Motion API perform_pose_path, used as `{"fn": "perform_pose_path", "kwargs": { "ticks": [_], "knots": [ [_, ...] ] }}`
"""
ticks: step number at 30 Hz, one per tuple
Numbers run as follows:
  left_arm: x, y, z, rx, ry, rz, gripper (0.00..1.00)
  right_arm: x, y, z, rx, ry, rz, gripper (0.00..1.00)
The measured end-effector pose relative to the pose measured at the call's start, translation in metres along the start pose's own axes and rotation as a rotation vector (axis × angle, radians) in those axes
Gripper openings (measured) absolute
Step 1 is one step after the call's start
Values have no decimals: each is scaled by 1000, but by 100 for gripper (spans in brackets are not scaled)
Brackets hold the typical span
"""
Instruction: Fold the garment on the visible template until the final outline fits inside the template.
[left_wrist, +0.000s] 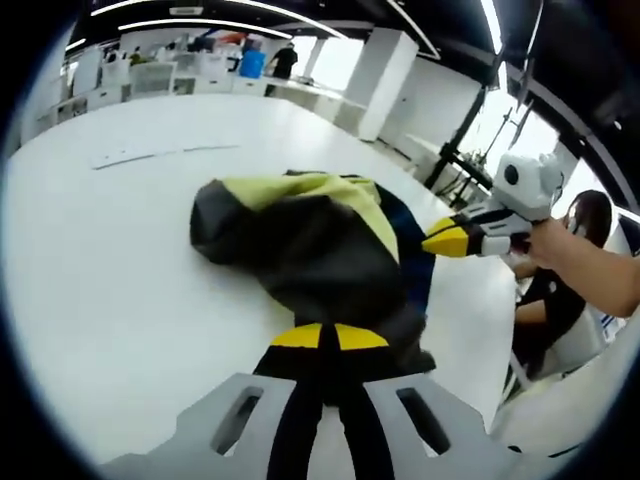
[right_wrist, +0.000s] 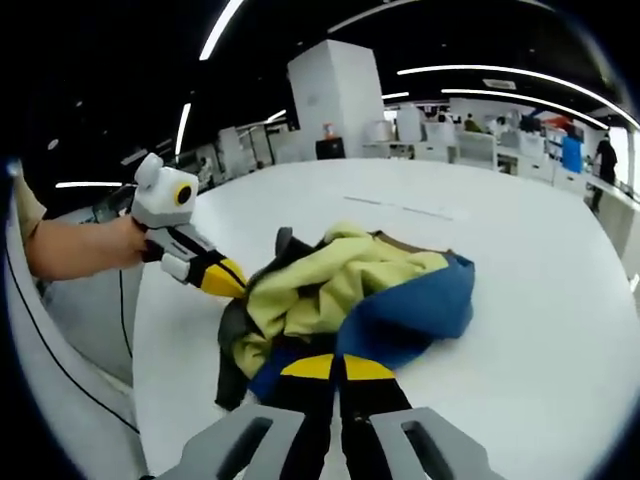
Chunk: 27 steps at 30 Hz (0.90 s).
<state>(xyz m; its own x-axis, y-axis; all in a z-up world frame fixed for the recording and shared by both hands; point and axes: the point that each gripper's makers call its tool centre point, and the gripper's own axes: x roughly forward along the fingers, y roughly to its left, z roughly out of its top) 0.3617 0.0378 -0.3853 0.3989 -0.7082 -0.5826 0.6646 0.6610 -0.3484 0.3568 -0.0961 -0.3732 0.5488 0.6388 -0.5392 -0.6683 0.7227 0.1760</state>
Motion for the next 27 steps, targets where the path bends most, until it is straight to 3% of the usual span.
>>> {"fn": "perform_pose_path", "kwargs": {
  "ticks": [11,18,27],
  "knots": [
    [-25,27,7,-28,-51,57,0,-10,-13,4,5,-8,-26,0],
    [-39,46,8,-24,-53,100,0,-18,-28,6,11,-9,-57,0],
    [-65,82,10,-34,-65,177,0,-29,-47,6,9,7,-103,0]
  ]
}}
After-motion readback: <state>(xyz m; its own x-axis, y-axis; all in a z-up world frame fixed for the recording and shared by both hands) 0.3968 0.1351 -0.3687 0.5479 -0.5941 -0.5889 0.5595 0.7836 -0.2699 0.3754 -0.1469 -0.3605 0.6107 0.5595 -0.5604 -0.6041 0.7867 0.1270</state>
